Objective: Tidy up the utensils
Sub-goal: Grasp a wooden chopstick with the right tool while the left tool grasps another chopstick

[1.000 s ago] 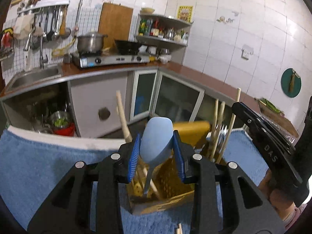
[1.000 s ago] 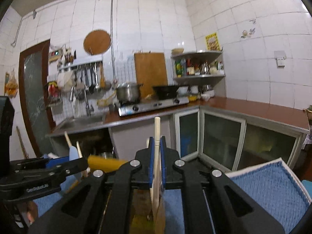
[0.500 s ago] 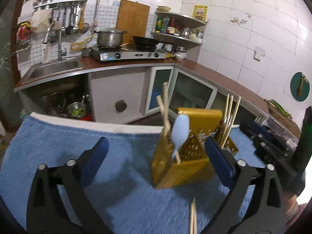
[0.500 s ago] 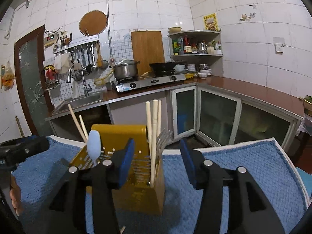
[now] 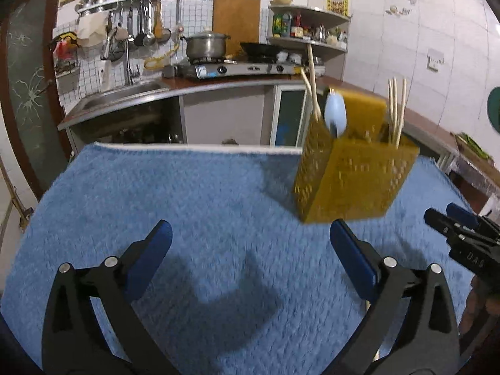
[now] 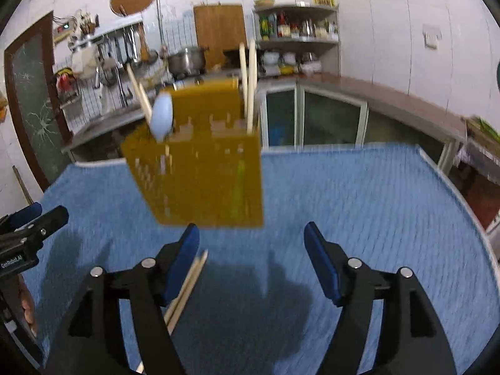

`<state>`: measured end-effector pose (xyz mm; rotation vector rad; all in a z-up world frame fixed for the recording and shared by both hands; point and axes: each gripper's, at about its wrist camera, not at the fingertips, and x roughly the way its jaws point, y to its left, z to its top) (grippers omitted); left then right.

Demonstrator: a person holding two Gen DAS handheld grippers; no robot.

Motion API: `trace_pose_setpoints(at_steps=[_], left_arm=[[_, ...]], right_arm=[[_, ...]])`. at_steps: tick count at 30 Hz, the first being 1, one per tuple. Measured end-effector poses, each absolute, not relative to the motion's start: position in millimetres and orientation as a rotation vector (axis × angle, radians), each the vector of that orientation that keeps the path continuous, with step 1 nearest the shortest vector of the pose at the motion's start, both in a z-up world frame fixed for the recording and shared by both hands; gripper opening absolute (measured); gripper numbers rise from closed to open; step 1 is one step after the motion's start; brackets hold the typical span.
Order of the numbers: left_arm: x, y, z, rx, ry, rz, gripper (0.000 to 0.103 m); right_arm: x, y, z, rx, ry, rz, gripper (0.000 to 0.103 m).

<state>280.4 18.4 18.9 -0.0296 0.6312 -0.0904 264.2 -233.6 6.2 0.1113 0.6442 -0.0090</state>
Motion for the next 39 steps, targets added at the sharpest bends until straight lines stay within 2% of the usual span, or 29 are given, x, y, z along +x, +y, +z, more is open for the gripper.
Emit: trace_pose_setpoints(at_steps=[10,14,19,27,33,34,36,39], left_arm=[[281,22,-29,-0.051,0.720,-0.095,0.098],[284,24,-34,-0.059,0.737,-0.089,0.098],[288,24,-41,-0.059,0.775,-0.096,0.098],[291,27,-47,-0.081,0.805,-0.099,0.098],[289,26,-46,-0.072,0.803,-0.099,0.098],[289,26,-46,-0.072,0.803,-0.099,0.098],[289,26,-46,-0.077,0.802,-0.098,0.098],[289,27,-46,-0.083,0.803,-0.101,0.098]], right_arm=[[268,-213,-38,0.128,0.800,0.000,0.067],[272,-205,-48,0.121,0.834,0.001,0.063],[280,-194,-54,0.115,0.870,0.001,0.049],[280,-190,-48,0.156,0.865,0.008,0.043],[285,-175,-48,0.125,0.871,0.028,0.035],[285,-173,-48,0.113,0.863,0.022,0.033],[284,-170,-49,0.094,0.861,0.030,0.022],[283,-167,-49,0.082,0.879,0.031,0.017]])
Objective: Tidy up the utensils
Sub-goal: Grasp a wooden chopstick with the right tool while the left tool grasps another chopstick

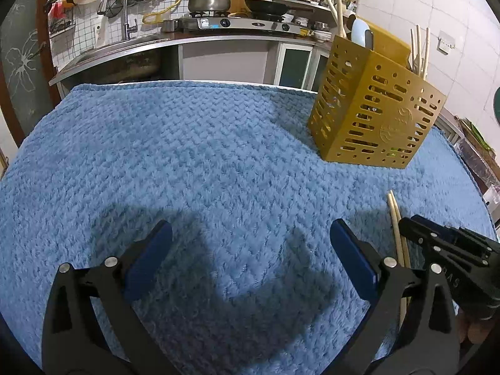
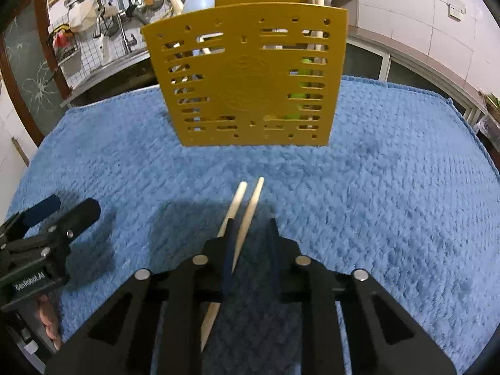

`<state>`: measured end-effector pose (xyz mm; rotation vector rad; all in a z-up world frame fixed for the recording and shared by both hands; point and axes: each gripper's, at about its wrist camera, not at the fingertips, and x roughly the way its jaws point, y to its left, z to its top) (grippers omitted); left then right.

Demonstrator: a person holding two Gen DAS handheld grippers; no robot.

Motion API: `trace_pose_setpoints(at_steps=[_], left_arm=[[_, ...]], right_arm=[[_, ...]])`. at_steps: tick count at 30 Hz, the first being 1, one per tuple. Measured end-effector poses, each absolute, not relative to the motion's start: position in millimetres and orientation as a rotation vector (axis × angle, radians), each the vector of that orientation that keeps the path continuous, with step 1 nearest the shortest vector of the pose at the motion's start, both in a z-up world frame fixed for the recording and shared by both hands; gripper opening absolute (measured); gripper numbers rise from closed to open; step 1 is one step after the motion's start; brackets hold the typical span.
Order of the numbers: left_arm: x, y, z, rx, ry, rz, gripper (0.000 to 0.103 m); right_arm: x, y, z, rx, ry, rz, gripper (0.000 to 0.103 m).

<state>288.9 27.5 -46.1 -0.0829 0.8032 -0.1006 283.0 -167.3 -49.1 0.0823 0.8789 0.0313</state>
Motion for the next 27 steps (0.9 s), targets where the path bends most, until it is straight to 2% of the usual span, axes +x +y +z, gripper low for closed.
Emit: trace_pose_setpoints(at_steps=[5,12,21,23,25,26,27], left_arm=[[289,21,-43,-0.048,0.802,-0.111,0.098],[291,11,-38,-0.069,0.859,-0.138,0.098],[295,-54,-30,-0.033,0.925,-0.258,0.094],[301,-75,-34,-0.009,0.966,-0.293,0.081],[307,-90,-40,0.022,1.006,-0.295,0.063],[310,-95,-43,0.029,1.027,-0.296,0.046],[314,-100,-48,0.025,1.056,-0.302,0.041]], right_arm=[[297,-160,-54,0.107,0.907,0.020,0.016],[302,-177,-50,0.130,0.920,0.041,0.006],[287,-255,-46,0.154,0.925,-0.023,0.006],[284,-267,-46,0.165,0.923,-0.030,0.006],[283,-276,-46,0.177,0.921,-0.032,0.006],[282,-282,-45,0.181,0.920,-0.029,0.006],[281,-286,-46,0.191,0.920,-0.029,0.006]])
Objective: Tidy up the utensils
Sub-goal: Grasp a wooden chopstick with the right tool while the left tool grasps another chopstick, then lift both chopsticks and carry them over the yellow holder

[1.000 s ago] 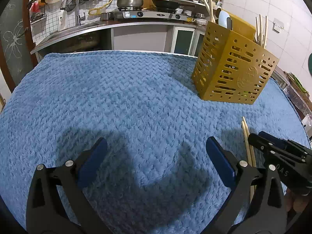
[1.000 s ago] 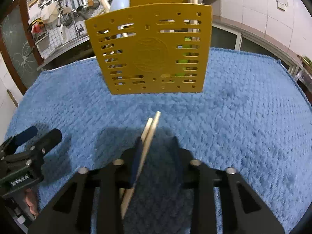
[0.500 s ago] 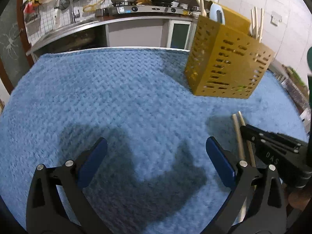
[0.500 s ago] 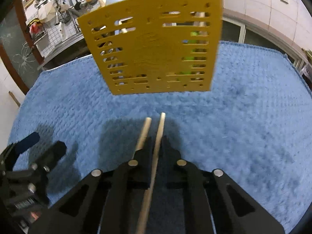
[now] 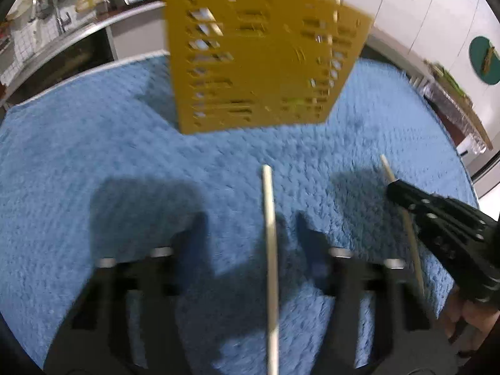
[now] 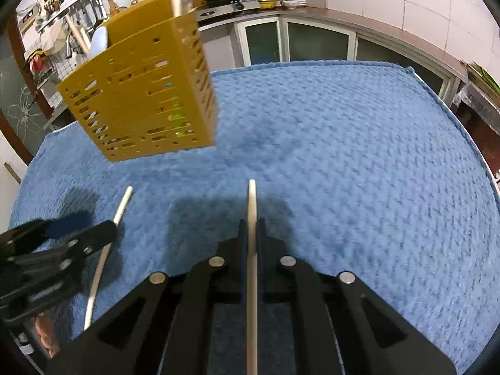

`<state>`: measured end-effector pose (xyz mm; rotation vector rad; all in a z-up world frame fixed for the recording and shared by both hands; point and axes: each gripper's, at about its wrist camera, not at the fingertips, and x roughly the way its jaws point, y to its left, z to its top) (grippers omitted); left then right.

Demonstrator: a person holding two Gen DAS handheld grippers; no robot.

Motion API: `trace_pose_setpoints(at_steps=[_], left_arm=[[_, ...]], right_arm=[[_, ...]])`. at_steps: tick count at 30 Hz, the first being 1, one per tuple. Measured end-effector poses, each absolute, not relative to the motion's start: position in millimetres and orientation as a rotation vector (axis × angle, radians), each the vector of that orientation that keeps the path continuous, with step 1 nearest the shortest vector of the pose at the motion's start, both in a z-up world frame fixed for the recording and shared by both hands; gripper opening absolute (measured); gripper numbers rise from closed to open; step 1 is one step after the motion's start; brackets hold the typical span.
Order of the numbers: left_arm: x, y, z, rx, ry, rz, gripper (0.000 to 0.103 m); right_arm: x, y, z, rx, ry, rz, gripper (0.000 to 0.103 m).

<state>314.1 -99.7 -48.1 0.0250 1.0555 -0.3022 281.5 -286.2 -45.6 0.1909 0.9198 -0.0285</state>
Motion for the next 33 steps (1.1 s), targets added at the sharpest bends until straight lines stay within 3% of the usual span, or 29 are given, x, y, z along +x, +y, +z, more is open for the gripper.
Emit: trace_pose_setpoints(at_steps=[7,10,13,14,15,17,28,33], left_arm=[[324,-115,-51,0.083,1.047,-0.256,0.040],[330,-122,-51,0.107,1.049,-0.238,0.034],[333,-127,-49,0.104,1.047,-0.224,0.023],[332,-127,-48,0.101,1.045,-0.219,0.012],[331,-125,-48,0.088,1.049,-0.226,0.007],[329,-119,-48,0.037,1.061,-0.227,0.004],[322,-105,-46,-0.030,1.061,-0.246,0.004],[304,-96,-19,-0.022,0.922,-0.273,0.004]], right_arm=[[289,-299,-54,0.221,0.941,-0.016,0.006],[294,-295,-55,0.220,0.963,-0.018,0.006],[301,-299,-55,0.249,0.999,-0.019,0.006],[302,-300,-55,0.257,1.005,-0.019,0.006],[301,-300,-55,0.270,1.007,-0.017,0.006],[301,-301,-56,0.309,1.008,0.002,0.006],[297,-287,-49,0.276,0.968,0.029,0.006],[282,-287,-29,0.286,0.875,0.064,0.006]])
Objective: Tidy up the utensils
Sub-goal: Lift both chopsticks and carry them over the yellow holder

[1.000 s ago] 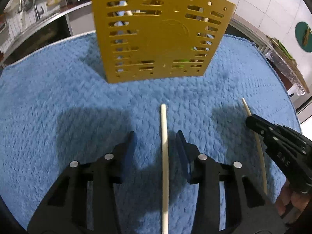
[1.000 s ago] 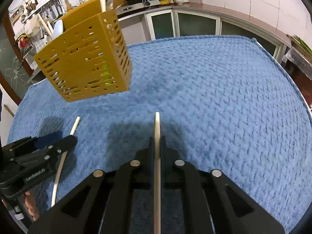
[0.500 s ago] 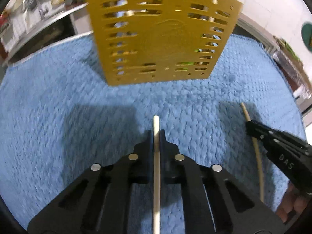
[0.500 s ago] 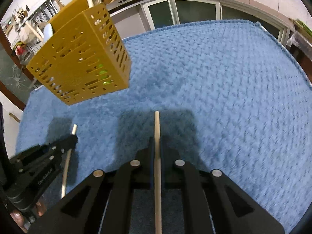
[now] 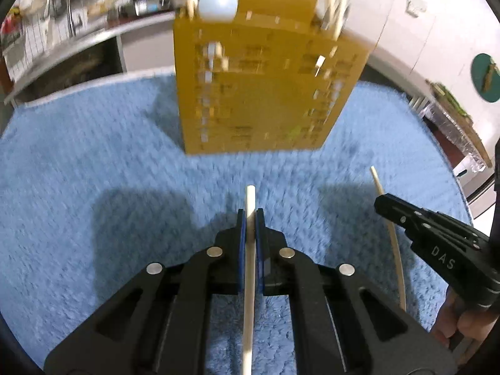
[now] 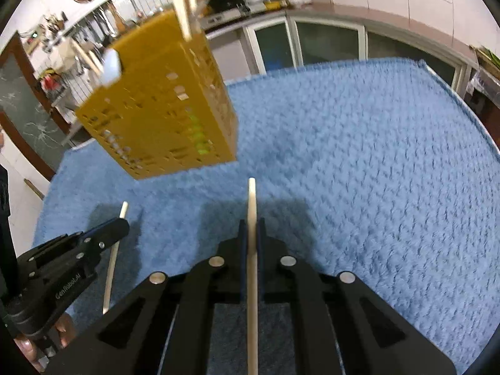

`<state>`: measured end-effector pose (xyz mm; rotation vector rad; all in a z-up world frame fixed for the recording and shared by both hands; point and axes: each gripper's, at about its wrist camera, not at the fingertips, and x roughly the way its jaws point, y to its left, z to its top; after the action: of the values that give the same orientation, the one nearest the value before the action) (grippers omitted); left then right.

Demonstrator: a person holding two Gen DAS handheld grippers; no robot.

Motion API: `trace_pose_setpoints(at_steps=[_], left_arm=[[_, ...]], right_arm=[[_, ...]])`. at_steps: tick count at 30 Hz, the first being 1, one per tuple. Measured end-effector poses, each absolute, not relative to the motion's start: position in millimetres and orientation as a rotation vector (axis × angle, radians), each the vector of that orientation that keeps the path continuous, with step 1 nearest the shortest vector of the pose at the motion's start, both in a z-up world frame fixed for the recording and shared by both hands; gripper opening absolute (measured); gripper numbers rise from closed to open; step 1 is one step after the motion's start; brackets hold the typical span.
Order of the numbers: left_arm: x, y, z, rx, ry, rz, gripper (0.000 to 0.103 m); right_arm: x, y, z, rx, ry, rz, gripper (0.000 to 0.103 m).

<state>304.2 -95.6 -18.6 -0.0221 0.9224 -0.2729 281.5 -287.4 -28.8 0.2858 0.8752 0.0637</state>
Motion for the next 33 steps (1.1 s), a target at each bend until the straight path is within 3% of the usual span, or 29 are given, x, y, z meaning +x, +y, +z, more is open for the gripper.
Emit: trace_pose_setpoints(at_steps=[9,21,33], left_arm=[[284,-66,46,-0.098,0.671,-0.337,0.004],[282,-46,97,-0.205,0.484,-0.399,0.004],[299,-39,131,-0.190,0.395,-0.406,0.004]], right_arm=[[260,-278,24,0.292,0.646,0.148,0.006],[246,-272,72,0.294,0.334,0.236,0.006],[277,-267,101,0.279,0.232,0.257,0.006]])
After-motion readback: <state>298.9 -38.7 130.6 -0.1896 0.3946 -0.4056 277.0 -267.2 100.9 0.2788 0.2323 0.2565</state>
